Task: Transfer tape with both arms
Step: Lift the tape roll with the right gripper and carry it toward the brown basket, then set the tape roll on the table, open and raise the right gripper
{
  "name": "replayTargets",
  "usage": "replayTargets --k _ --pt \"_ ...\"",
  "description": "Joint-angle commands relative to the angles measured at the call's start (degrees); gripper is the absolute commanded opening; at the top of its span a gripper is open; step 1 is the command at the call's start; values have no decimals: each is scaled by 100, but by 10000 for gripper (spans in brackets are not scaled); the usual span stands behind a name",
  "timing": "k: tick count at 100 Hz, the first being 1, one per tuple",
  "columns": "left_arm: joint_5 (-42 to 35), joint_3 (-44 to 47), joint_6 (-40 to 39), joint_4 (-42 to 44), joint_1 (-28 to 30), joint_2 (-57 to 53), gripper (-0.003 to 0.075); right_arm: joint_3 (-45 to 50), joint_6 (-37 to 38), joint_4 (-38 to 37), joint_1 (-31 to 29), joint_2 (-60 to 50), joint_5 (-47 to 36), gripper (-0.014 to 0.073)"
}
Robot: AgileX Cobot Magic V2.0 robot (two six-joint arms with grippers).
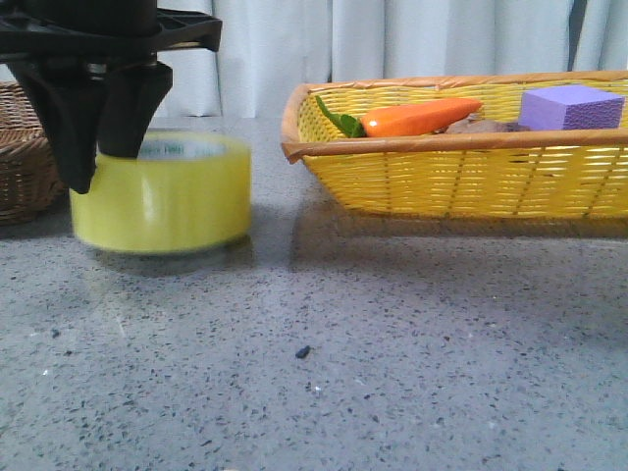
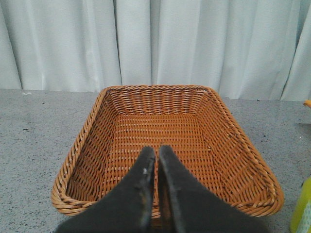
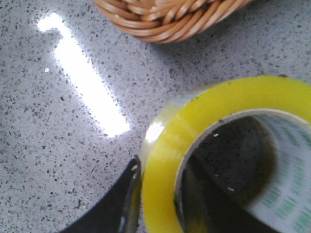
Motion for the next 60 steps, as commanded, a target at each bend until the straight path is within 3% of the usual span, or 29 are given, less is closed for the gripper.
replayTargets --k 1,34,60 --pt "-505 -199 -22 -47 11 74 -21 -210 -69 -70 -19 -356 30 204" --pt "-505 -199 -22 -47 11 74 -21 -210 -69 -70 -19 -557 72 213" --pt "-471 -346 -19 -47 11 74 -20 -199 -69 -277 -110 -1359 279 -64"
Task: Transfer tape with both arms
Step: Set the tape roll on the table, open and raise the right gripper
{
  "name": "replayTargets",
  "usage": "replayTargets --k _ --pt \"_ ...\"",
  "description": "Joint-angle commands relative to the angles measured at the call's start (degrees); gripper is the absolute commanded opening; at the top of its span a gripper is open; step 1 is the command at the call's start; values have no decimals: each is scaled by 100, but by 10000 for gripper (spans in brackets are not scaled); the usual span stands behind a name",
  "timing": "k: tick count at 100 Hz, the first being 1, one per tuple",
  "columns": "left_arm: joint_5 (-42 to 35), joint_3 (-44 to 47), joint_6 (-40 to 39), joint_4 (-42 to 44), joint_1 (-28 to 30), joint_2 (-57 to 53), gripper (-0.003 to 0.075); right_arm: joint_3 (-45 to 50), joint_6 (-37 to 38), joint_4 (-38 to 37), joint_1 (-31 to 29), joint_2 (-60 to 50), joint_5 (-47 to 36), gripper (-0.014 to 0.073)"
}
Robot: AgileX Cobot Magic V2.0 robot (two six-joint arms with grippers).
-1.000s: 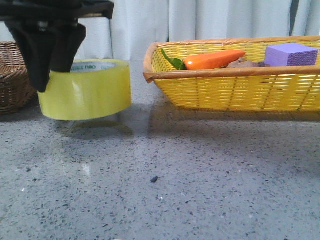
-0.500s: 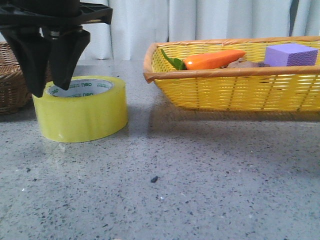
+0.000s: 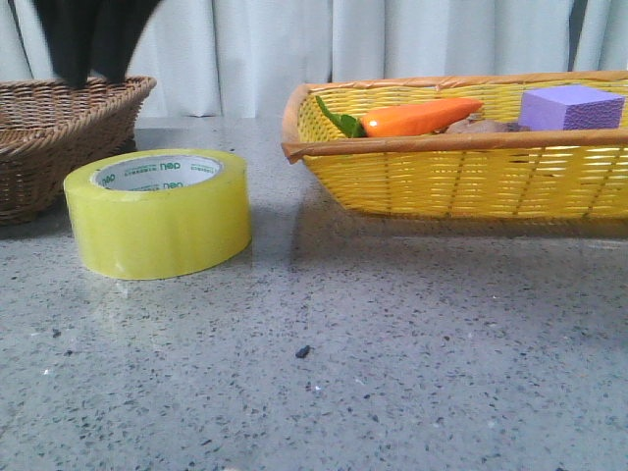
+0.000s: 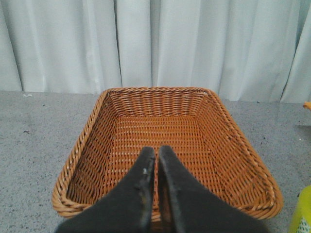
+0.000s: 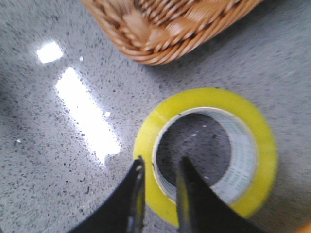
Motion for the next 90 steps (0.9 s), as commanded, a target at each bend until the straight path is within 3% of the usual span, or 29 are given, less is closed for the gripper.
replayTargets --k 1,16,31,43,55,62,90 --pt "-471 -299 -9 -47 11 74 -20 -178 -61 -133 -101 -697 332 -69" --pt "-471 -416 -10 -47 -137 110 -20 -178 -61 -165 -318 -1158 289 -74" --pt "-576 -446 -10 -47 -651 110 15 -178 -61 -406 -473 -1583 264 -74" --pt "-729 -446 -10 -47 -1135 160 155 -151 -61 -597 -484 -1882 194 -74" --pt "-826 -482 -10 -47 -1574 348 353 98 -61 -610 -484 -2261 -8 -74" --pt "-777 -577 -10 -47 -1797 522 415 384 -61 -657 -484 -2535 -134 -74" --pt "-531 -1328 -10 0 -2566 1636 425 2398 278 -983 -484 -4026 -1349 -74"
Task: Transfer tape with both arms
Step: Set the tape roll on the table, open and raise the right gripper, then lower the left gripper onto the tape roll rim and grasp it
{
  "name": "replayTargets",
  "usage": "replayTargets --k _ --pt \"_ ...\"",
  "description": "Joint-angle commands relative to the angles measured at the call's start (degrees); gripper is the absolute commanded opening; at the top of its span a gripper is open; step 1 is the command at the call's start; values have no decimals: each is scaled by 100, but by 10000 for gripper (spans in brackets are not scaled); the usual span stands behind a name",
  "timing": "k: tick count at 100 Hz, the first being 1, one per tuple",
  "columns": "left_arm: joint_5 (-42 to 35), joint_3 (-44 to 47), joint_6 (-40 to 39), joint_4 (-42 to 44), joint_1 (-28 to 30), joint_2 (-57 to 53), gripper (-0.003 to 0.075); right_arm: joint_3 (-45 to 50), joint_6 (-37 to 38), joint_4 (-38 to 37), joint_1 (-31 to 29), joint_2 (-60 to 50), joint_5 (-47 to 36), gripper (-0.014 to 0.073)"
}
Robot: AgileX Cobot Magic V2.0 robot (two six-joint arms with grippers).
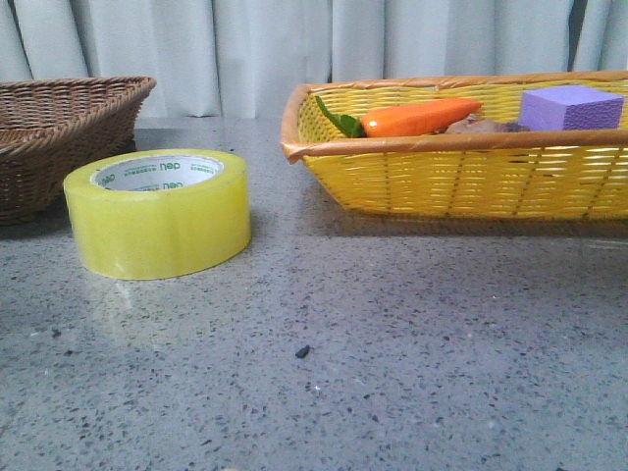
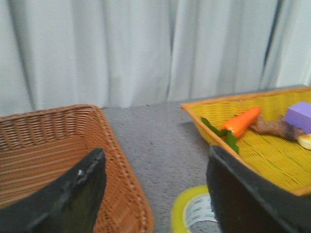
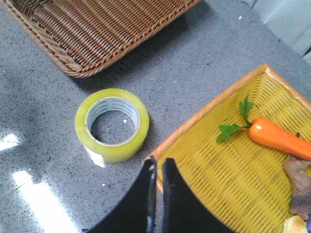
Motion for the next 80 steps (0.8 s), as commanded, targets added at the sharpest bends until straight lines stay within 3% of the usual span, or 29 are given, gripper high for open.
replayTargets --k 1,12,39,59,80 --pt "-300 -440 -10 1 -267 454 425 548 196 -238 -19 -683 -877 -74" --pt "-122 -829 -10 32 -618 1011 425 1437 542 -440 -19 -1285 -1347 -74" --pt "1364 -2085 -10 290 -1625 2514 419 3034 1812 -1343 -19 -2564 -2200 -74" --pt "2818 -2966 17 277 -1798 3606 419 3485 1955 -1517 -19 -3189 -2237 -74" --pt "3658 -3536 586 66 -1798 4435 419 3520 1955 -1517 -19 -3372 -2140 -74"
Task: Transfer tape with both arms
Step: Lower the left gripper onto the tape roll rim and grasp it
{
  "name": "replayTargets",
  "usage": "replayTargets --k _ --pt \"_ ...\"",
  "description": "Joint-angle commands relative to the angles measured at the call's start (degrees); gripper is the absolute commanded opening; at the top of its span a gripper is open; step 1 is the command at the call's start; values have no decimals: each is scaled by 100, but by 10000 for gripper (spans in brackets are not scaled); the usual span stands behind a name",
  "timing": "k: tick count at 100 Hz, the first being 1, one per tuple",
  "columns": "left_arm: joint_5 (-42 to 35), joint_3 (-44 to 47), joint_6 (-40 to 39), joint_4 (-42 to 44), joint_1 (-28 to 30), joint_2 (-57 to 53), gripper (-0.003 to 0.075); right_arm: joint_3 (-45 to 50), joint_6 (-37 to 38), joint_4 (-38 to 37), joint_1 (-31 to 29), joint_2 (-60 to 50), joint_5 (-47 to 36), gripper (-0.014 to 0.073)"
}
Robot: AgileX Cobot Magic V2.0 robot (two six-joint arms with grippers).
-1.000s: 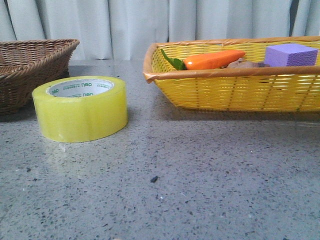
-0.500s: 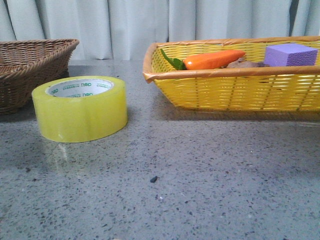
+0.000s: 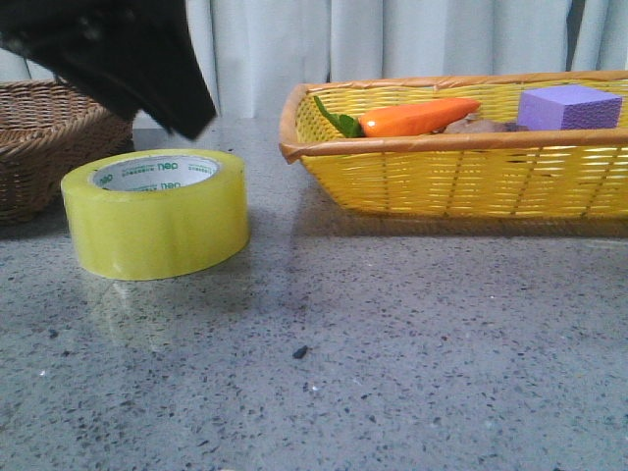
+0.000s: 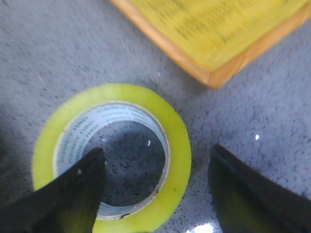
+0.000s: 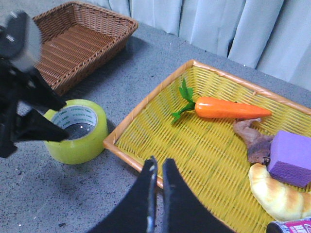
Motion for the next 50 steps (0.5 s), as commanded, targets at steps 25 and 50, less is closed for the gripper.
replayTargets --k 25,50 --pt "260 -568 359 -75 -42 627 419 -129 6 -197 -19 -49 -345 -74" --pt "248 -568 359 -31 -9 926 419 -129 6 -197 -19 -49 -337 -74"
